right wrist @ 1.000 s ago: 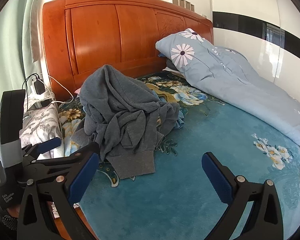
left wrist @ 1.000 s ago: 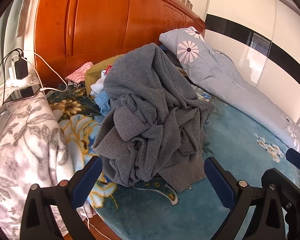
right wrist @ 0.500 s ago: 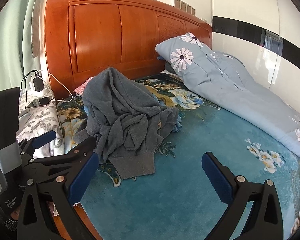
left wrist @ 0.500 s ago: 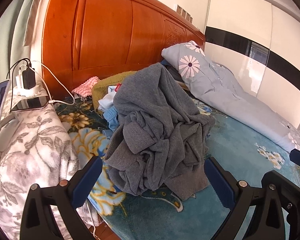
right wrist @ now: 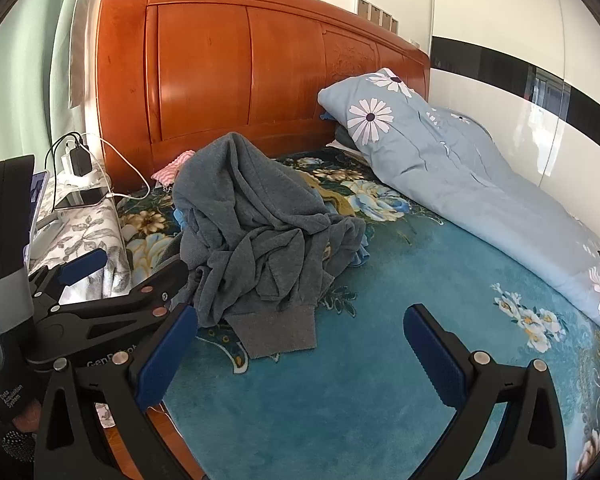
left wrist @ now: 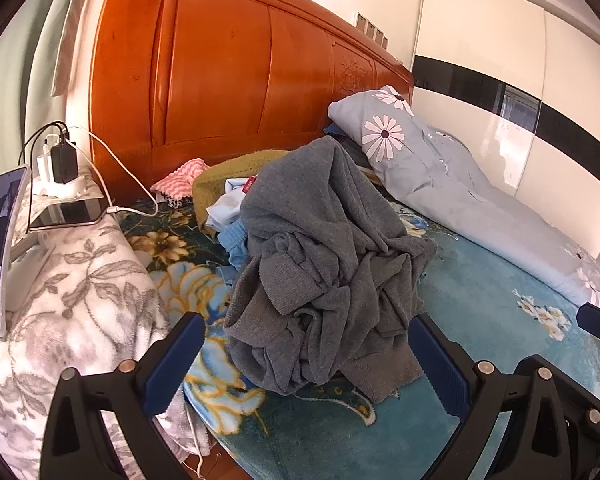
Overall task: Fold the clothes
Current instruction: 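Approach the grey clothing pile with both tools open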
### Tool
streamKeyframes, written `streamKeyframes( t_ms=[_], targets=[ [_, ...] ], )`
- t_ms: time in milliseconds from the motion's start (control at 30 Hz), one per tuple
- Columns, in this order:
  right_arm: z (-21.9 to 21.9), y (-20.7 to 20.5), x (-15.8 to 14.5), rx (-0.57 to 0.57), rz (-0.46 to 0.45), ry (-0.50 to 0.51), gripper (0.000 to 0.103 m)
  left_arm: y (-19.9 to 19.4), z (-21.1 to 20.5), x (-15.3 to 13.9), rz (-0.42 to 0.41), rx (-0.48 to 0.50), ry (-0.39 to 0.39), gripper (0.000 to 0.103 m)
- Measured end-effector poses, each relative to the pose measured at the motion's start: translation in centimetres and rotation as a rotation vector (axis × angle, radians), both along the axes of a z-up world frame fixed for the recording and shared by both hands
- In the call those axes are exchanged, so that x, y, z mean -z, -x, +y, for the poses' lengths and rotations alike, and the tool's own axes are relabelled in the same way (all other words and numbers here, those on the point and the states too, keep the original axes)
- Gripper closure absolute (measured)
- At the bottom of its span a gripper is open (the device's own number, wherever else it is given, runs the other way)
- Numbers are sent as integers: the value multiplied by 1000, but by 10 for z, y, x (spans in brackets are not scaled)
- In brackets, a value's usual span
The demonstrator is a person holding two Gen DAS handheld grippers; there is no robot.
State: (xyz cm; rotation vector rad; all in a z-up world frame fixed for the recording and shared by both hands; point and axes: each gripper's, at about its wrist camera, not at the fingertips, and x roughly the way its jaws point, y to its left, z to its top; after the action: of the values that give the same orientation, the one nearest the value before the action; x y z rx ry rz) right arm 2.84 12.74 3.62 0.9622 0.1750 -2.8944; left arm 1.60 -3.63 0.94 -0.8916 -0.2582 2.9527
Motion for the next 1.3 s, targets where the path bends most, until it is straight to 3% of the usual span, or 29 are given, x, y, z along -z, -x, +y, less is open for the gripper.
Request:
streamKeyframes(
  t_ms=[200,400,1000,1300],
  targets=[
    [1,1,2,6,-7,16,0,2,-3,4,-22,17,-32,0],
    [1,4,4,18,-14,11,0,1,1,2,-3,4,18,0],
    [-2,23,12,22,-49,2,0,15,-12,20,-31,44,-47,0],
    [-4,31,12,17,-47,-2,0,21,-13,26,-42,60,-43,0]
  ],
)
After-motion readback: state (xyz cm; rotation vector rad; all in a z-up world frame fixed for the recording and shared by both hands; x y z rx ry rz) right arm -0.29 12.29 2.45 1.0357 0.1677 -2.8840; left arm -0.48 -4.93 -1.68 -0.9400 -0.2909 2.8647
